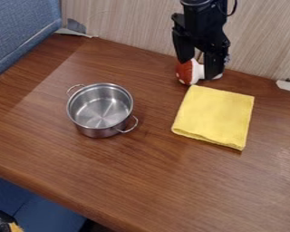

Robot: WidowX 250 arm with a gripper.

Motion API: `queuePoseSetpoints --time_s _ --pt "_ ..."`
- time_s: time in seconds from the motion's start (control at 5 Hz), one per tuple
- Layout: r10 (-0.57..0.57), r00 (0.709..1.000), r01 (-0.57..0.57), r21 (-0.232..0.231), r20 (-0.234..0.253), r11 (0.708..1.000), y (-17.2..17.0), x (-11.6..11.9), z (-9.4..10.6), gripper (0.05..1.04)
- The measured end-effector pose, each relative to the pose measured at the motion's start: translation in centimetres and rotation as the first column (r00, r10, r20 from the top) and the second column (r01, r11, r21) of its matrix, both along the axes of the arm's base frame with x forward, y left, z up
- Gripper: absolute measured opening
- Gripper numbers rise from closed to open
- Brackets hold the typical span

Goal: Move the red and white object to the upper left side of the table

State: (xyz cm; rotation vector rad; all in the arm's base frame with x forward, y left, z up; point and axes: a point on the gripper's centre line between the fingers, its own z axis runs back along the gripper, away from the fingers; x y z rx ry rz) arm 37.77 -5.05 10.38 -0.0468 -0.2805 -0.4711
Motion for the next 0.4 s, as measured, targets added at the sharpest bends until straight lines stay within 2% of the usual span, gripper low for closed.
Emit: queuePoseSetpoints --time_s 0.4 --pt "0.071 0.997 -0.071 0.009 -0.010 0.997 1.7 2.6 -2.3 1.000"
